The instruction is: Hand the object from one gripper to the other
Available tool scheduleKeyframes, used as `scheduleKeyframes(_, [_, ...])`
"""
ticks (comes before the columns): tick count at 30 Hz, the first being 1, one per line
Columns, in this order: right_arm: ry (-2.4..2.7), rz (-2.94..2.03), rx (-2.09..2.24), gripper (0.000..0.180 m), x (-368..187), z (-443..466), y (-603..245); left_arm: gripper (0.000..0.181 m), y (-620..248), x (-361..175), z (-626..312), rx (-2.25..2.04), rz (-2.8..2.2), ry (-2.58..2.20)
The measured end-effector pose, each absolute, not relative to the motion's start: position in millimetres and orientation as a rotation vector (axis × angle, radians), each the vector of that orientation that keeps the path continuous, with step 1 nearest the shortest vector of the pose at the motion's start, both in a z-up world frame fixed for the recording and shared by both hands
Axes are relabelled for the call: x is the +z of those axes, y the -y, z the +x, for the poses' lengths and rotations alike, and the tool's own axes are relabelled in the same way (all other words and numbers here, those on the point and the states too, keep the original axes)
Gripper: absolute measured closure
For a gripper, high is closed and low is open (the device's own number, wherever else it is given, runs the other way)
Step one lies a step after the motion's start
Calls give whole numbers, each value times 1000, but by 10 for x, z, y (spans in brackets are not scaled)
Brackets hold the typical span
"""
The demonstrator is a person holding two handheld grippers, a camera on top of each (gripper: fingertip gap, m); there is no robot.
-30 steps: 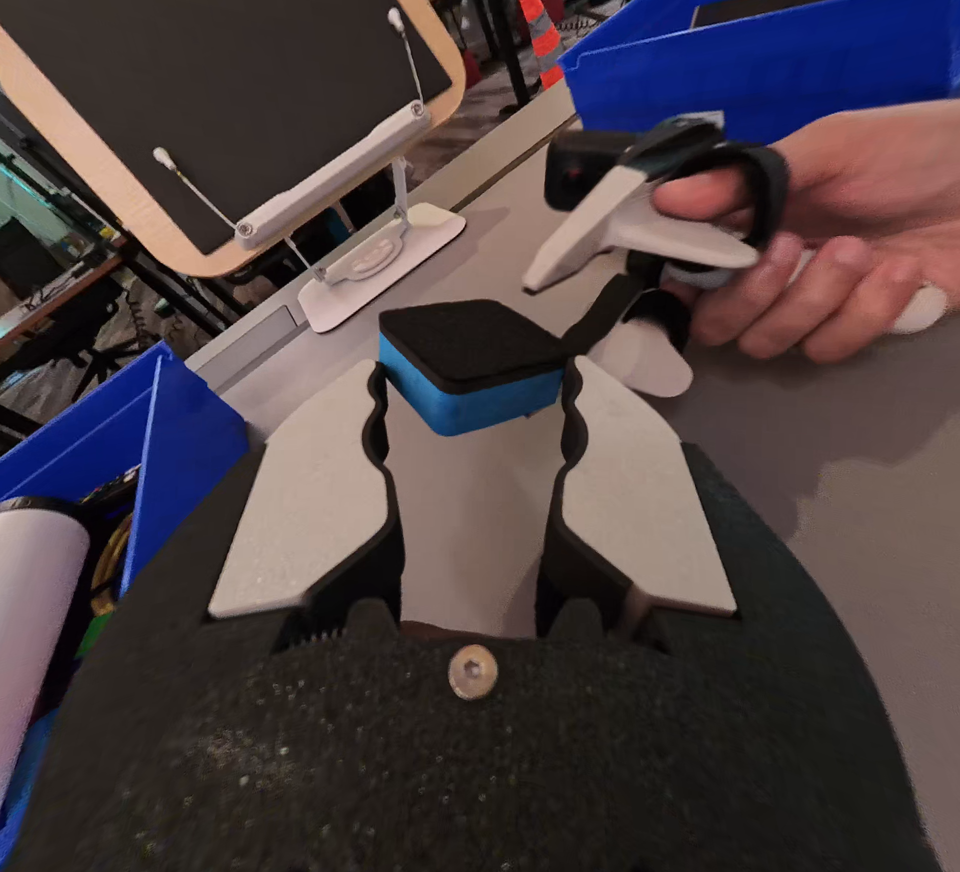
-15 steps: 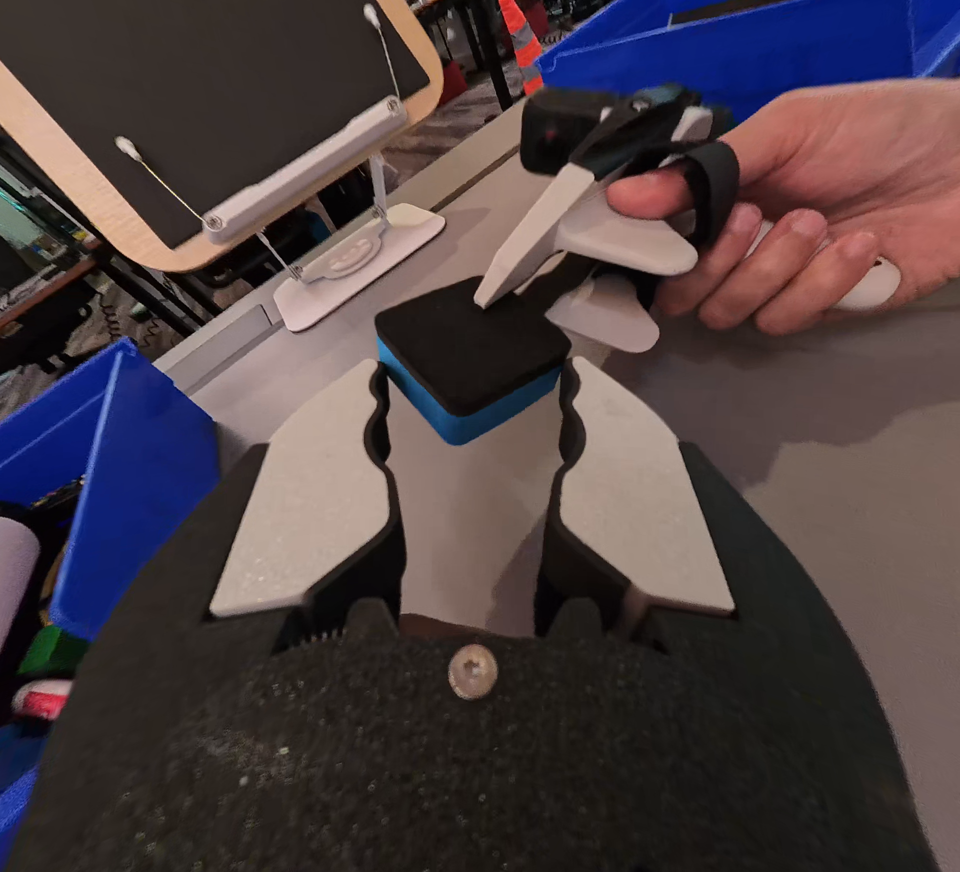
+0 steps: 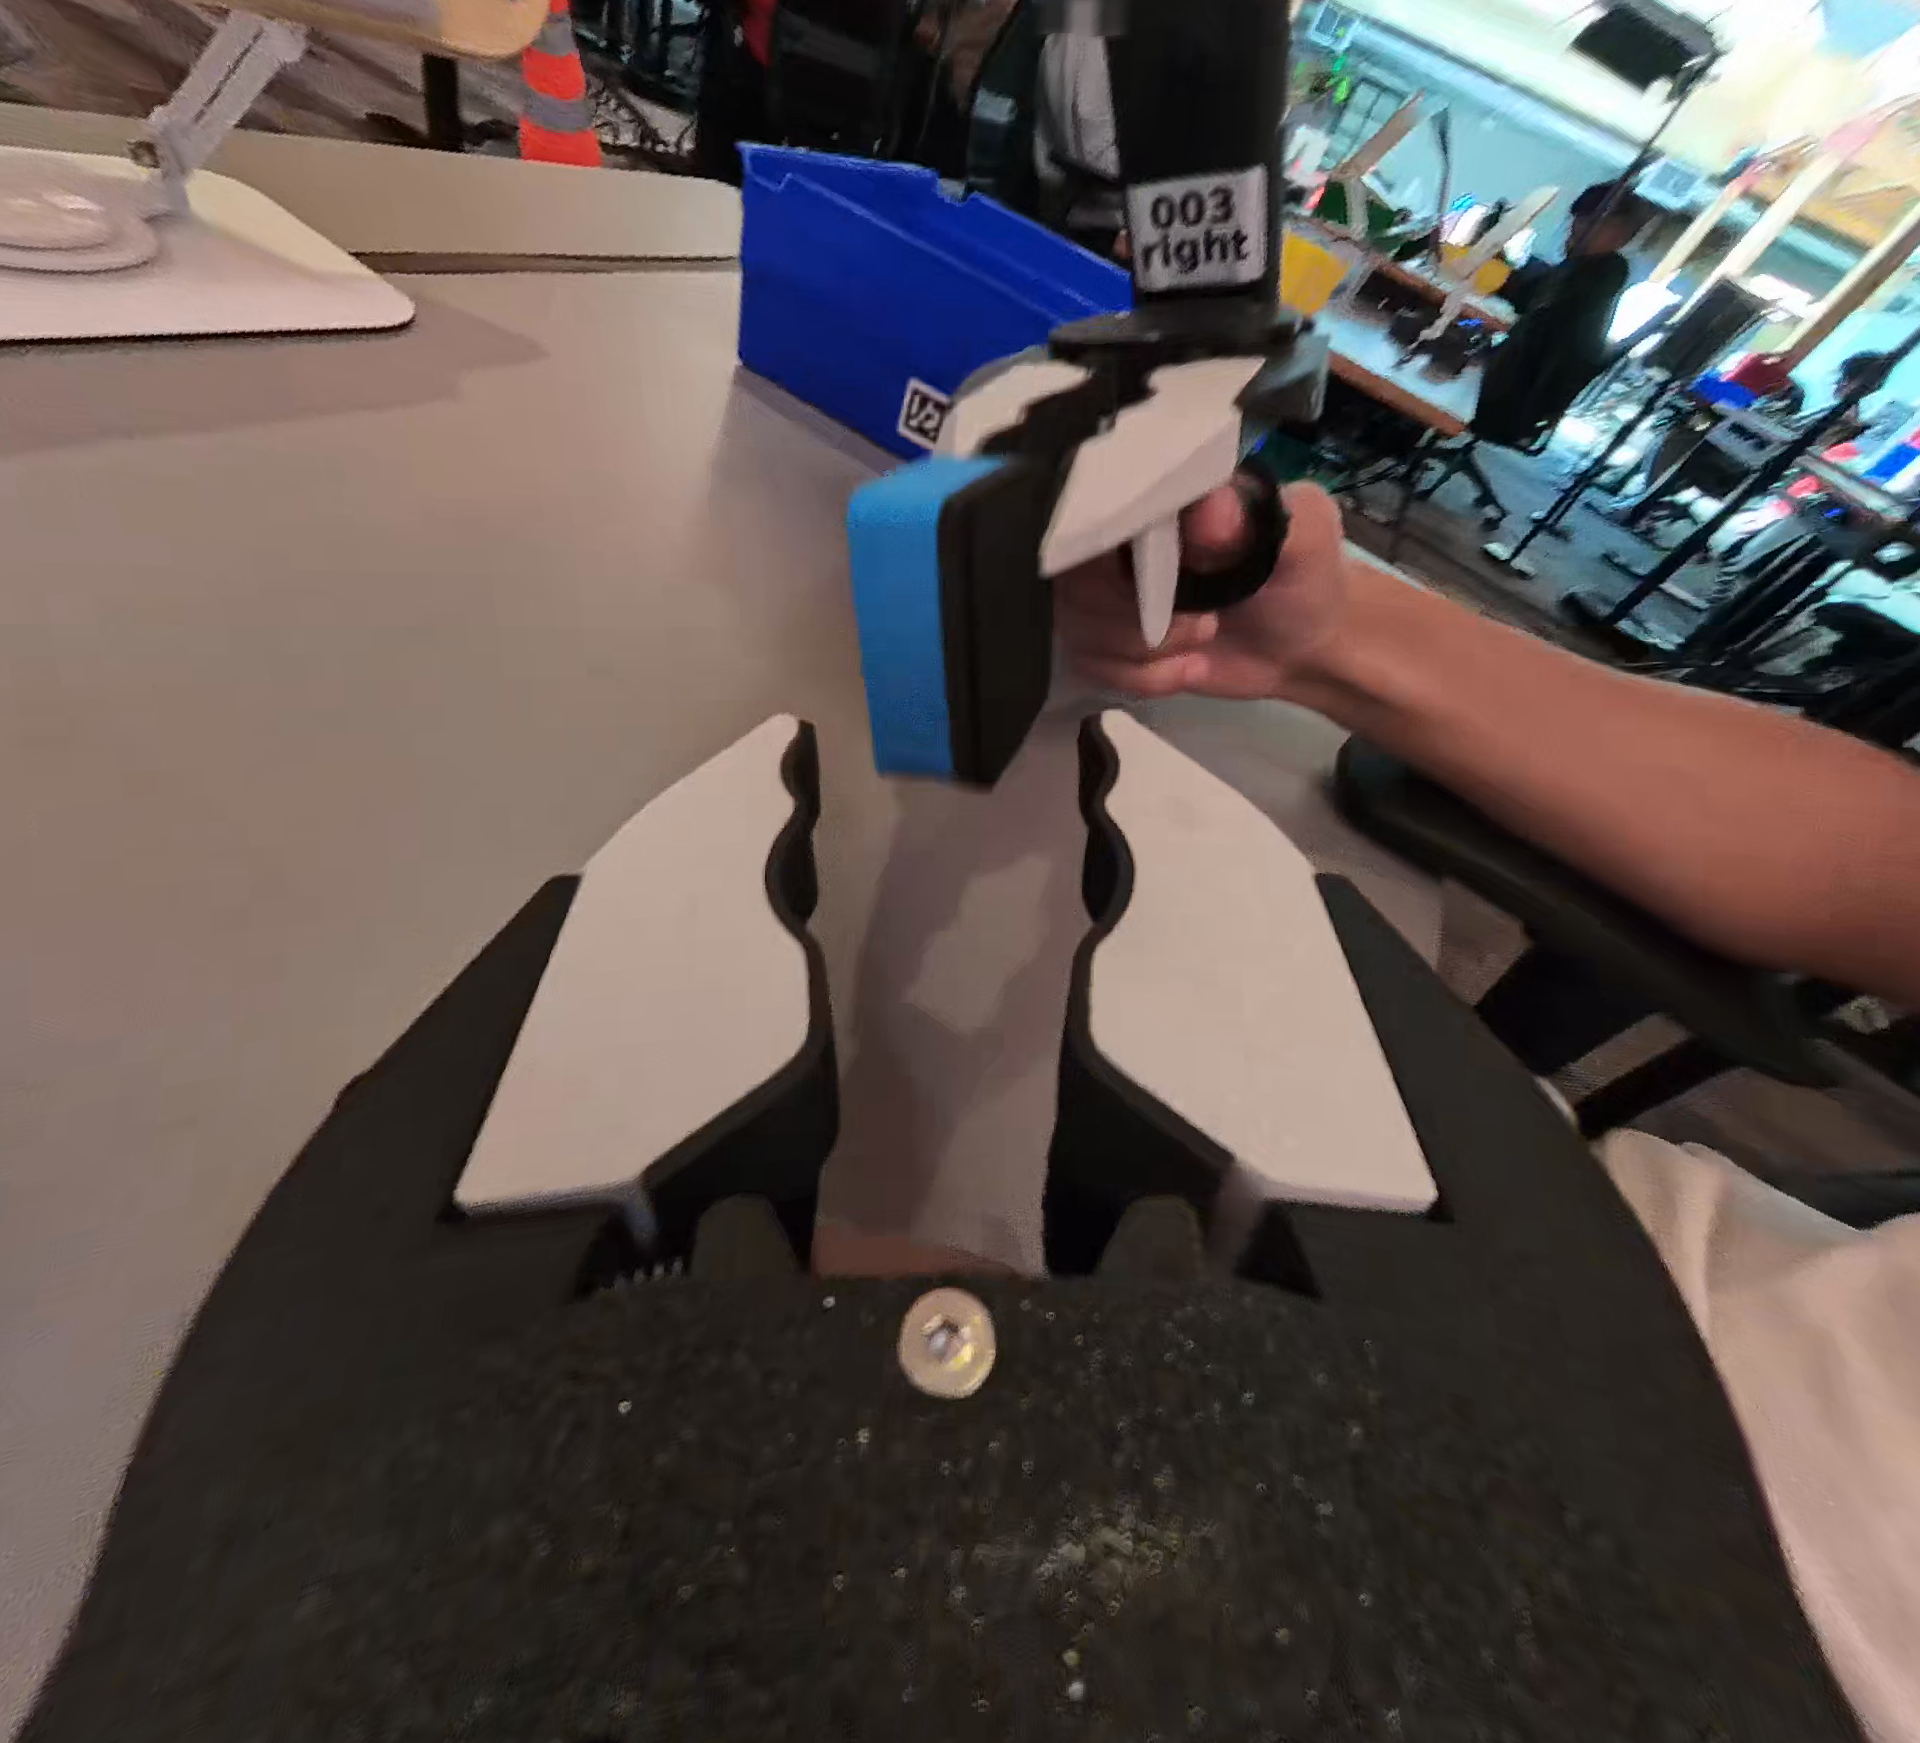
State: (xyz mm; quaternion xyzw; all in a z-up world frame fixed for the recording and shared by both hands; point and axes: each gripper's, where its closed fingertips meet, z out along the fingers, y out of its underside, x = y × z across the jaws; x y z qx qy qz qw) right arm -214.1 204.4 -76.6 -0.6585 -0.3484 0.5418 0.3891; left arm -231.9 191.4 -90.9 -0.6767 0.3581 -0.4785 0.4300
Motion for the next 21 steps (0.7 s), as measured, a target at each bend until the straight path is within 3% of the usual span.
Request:
scheduleKeyframes(1, [916,-1676,1384,158,-790,-2193,-2001,133,-1898,-898,-2319,-1215,-1683,-907])
scheduleKeyframes(4, [944,-1652,1417,158,-764,-2307,-1928,138,-1845,-970,-2314,-1213,-1691,-988])
scheduleKeyframes(6, [960,-1659,1418,157,-786,-2349,-1906,155,-1785,-992,-2307,-1227,-1676,-1040])
scheduleKeyframes(11, [938,-1661,1419,154,-819,-2314,-1923,158,-1831,-946,-2324,-1172,-1643,-1028])
scheduleKeyframes(13, [901,-1704,1387,145,-880,-2281,-1991,158,-1948,-887,-2386,-1062,-1614,-990])
scheduleKeyframes(17, [742,-1897,1300,117,-1141,-2194,-2198,158,-2296,-944,-2653,-542,-1578,-1031])
scheduleKeyframes(21, [674,-1956,1101,108,-1193,-2246,-2311,158,-2540,-1040,-2878,88,-1434,-1190])
